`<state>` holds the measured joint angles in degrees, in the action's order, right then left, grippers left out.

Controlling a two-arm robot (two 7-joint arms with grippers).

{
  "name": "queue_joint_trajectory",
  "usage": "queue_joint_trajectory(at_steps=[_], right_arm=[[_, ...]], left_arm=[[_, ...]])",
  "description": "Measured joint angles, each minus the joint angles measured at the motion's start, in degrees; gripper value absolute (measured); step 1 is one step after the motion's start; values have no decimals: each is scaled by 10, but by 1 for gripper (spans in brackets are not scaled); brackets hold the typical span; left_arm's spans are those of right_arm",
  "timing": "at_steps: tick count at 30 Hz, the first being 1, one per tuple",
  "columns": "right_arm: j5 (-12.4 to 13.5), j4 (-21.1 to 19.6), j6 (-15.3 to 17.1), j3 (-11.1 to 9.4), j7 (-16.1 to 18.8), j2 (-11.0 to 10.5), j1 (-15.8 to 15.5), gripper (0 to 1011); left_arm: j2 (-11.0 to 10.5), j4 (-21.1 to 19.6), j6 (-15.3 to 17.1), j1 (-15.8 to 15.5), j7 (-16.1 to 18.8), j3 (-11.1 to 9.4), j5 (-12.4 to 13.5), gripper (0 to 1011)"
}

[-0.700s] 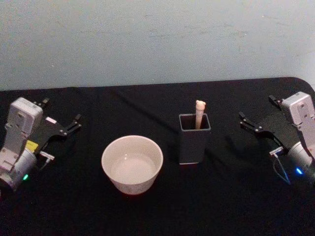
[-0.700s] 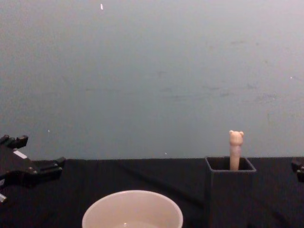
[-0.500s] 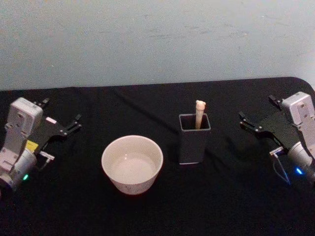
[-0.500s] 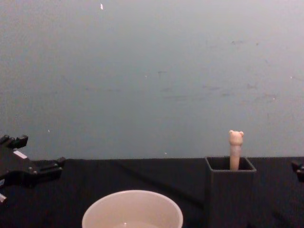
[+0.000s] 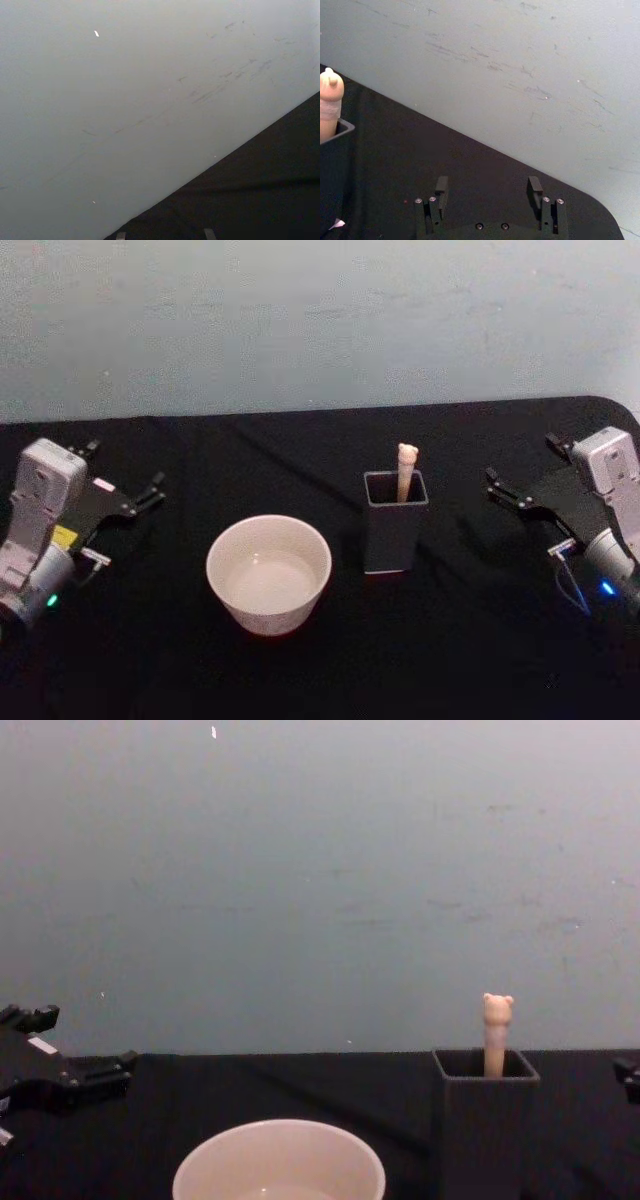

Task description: Pick up the stirring spoon with one hand, stir inside the cup, then place it back in its original position.

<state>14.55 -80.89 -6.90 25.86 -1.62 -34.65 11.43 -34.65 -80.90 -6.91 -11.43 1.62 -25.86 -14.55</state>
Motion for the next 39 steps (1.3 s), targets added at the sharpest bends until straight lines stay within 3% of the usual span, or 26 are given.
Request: queue_joint_trajectory(at_steps=[4, 13, 23, 32, 39], right_arm=[[3, -1, 0, -6, 5, 1, -2, 1002], [47, -40, 2, -39, 48, -2, -25, 1002], [92, -113, -7, -69, 116, -27, -73, 1002], [113, -142, 9, -71, 170, -34, -85, 1002], [126, -140, 45, -63, 204, -18, -66, 1002]], left_arm=[[0, 0, 0, 0, 0, 0, 0, 1001], [0, 0, 0, 0, 0, 0, 0, 1001], [0, 0, 0, 0, 0, 0, 0, 1001], [0, 0, 0, 0, 0, 0, 0, 1001], [0, 0, 0, 0, 0, 0, 0, 1001]])
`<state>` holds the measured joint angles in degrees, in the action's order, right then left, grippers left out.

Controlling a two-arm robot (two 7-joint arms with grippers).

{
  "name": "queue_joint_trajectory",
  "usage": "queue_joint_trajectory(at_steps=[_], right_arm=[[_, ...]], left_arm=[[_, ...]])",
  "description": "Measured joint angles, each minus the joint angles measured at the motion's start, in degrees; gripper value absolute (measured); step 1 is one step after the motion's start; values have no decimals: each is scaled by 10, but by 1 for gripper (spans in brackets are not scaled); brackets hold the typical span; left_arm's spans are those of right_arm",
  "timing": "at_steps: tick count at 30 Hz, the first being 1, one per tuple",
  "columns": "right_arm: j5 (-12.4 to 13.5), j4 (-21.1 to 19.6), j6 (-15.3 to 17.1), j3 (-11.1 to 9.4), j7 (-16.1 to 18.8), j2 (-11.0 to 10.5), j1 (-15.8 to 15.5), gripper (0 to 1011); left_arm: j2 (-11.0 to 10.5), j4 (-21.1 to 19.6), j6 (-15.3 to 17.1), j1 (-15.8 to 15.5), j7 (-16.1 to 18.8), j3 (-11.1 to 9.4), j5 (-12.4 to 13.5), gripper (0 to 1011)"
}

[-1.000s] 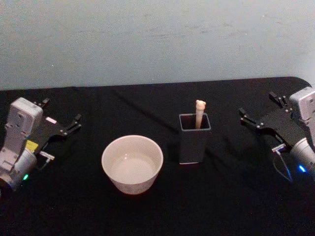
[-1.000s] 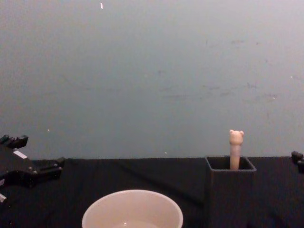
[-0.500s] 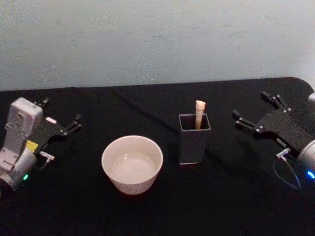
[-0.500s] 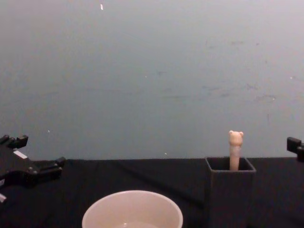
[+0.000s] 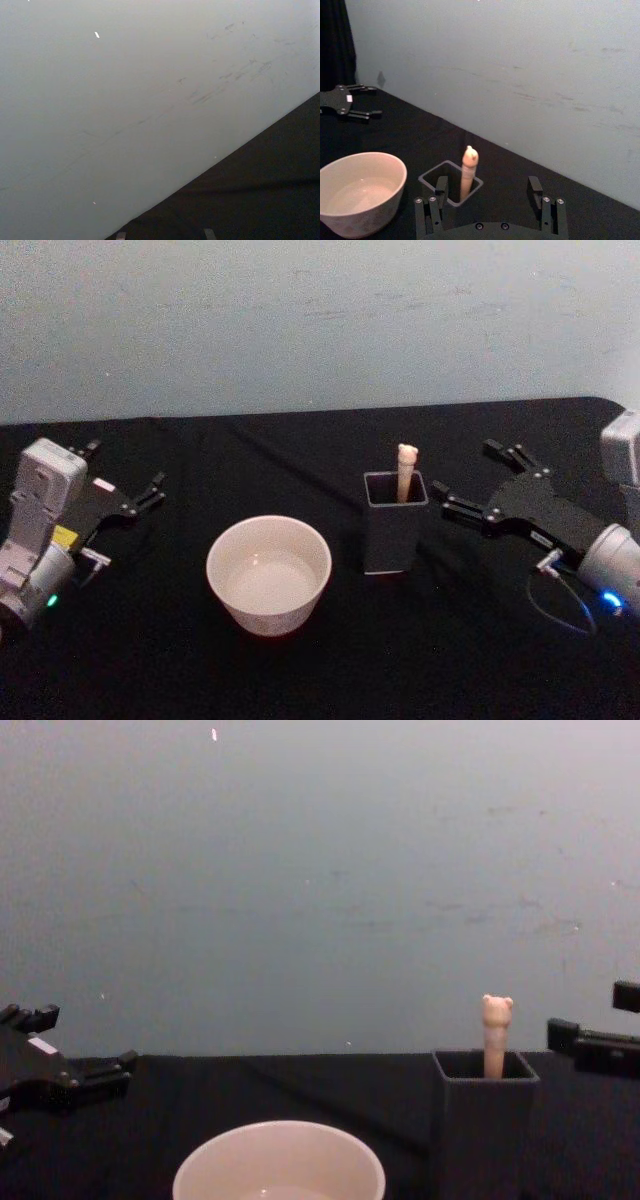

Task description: Pick up the stirring spoon with one hand, stir inside the cup, then place it back in its original position.

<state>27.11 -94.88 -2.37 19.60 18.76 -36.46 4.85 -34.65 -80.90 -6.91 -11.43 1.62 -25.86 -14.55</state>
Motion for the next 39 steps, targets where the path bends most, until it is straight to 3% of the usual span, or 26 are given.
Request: queue_joint_trajectory(at_steps=[17, 26, 39], right_arm=[[10, 56, 74, 14, 47, 55, 69, 1002], [8, 90, 91, 18, 64, 74, 100, 1002], [9, 114, 101, 24, 77, 84, 120, 1002]], left_arm=[[0, 0, 0, 0, 0, 0, 0, 1001], [0, 0, 0, 0, 0, 0, 0, 1001], [0, 0, 0, 0, 0, 0, 0, 1001]])
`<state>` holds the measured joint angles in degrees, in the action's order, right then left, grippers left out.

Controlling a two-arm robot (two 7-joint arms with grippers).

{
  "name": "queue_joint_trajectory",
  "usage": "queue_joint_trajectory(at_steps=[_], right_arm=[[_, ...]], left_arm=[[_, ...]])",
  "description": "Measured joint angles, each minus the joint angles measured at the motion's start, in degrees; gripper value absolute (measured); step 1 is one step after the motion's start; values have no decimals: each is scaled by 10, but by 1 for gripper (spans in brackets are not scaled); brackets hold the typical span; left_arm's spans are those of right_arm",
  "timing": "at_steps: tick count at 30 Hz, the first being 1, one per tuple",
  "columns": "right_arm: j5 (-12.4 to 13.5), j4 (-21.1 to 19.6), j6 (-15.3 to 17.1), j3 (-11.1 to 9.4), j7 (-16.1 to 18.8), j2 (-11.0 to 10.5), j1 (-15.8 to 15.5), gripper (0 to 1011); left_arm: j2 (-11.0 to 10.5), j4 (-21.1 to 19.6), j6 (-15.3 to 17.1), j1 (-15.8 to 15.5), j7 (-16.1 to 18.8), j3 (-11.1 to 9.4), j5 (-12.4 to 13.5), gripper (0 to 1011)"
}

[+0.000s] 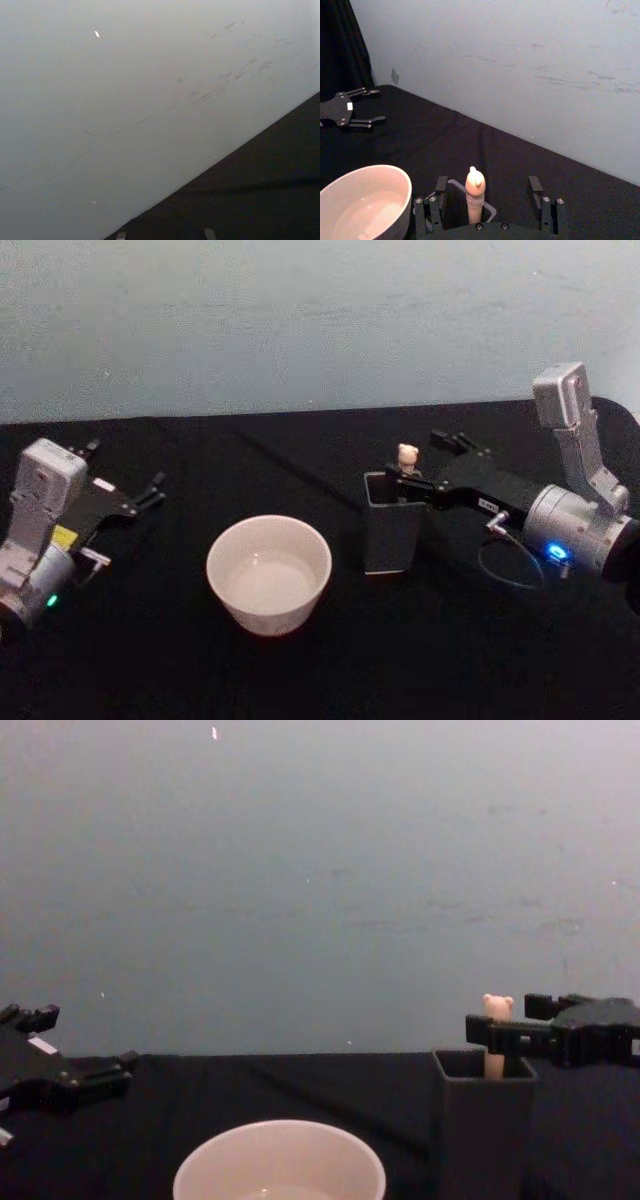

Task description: Pick up the stirring spoon with one hand, stir inside the cup, then place it back in its original position.

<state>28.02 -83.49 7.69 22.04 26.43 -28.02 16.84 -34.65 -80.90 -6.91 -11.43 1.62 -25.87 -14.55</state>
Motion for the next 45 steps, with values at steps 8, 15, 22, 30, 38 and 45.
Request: queue_joint_trajectory(at_steps=[8, 15, 22, 30, 38, 45], right_arm=[[4, 7, 5, 2, 3, 2, 5, 1002], [5, 8, 6, 2, 3, 2, 7, 1002], [5, 8, 6, 2, 3, 2, 6, 1002], [5, 8, 5, 2, 2, 2, 6, 1002], [5, 7, 5, 2, 2, 2, 6, 868], [5, 7, 5, 2, 2, 2, 5, 650]], left_arm=[[0, 0, 0, 0, 0, 0, 0, 1001], [0, 0, 0, 0, 0, 0, 0, 1002], [0, 0, 0, 0, 0, 0, 0, 1001], [0, 0, 0, 0, 0, 0, 0, 1001], [0, 0, 0, 0, 0, 0, 0, 1001], [0, 0, 0, 0, 0, 0, 0, 1001]])
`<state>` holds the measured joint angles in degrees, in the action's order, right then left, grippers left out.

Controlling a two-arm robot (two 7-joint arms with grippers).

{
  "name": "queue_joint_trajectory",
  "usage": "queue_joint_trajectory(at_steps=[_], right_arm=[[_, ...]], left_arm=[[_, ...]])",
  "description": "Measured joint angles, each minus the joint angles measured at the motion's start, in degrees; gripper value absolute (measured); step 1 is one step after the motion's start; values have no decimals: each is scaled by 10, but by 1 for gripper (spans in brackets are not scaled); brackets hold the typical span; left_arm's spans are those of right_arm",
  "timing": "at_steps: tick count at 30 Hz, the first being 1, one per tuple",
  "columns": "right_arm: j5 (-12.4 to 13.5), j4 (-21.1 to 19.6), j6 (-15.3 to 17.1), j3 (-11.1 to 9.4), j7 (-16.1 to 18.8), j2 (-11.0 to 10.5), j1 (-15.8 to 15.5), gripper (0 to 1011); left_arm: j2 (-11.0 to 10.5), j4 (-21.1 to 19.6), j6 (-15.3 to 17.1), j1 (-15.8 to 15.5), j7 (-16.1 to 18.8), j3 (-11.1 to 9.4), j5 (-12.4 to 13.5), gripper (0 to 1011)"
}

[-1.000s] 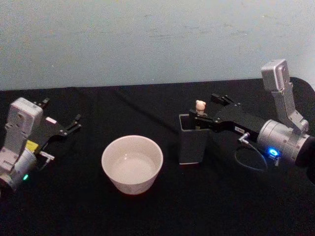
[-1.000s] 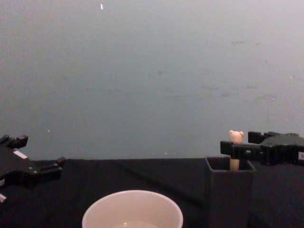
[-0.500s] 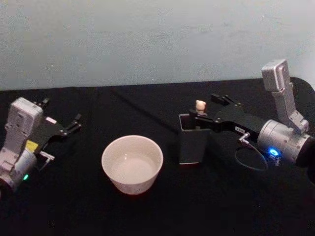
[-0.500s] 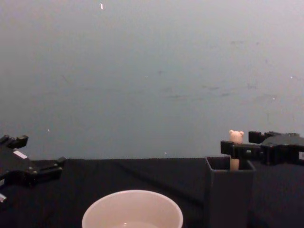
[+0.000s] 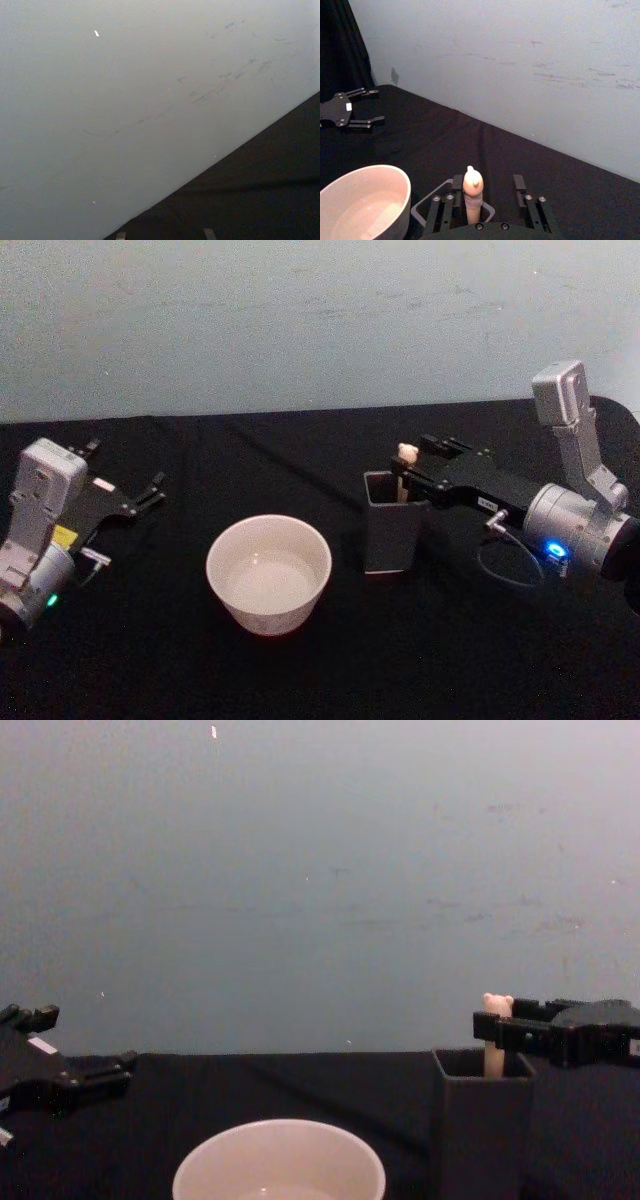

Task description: Pick up the stirring spoon with one hand, stir inside the cup, then place it back in its original position.

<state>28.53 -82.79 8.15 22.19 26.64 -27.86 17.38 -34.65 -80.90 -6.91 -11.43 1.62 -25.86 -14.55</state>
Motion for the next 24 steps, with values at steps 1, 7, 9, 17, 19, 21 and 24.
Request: queue_joint_trajectory(at_steps=[1, 7, 9, 17, 19, 21, 24], right_arm=[[0, 0, 0, 0, 0, 0, 0, 611], [0, 0, 0, 0, 0, 0, 0, 399], [0, 0, 0, 0, 0, 0, 0, 362], [0, 0, 0, 0, 0, 0, 0, 213], [0, 0, 0, 0, 0, 0, 0, 213], [0, 0, 0, 0, 0, 0, 0, 213], [0, 0, 0, 0, 0, 0, 0, 213]], left_arm=[[0, 0, 0, 0, 0, 0, 0, 1001], [0, 0, 0, 0, 0, 0, 0, 1001], [0, 0, 0, 0, 0, 0, 0, 1001], [0, 0, 0, 0, 0, 0, 0, 1001], [0, 0, 0, 0, 0, 0, 0, 1001], [0, 0, 0, 0, 0, 0, 0, 1001], [0, 0, 0, 0, 0, 0, 0, 1001]])
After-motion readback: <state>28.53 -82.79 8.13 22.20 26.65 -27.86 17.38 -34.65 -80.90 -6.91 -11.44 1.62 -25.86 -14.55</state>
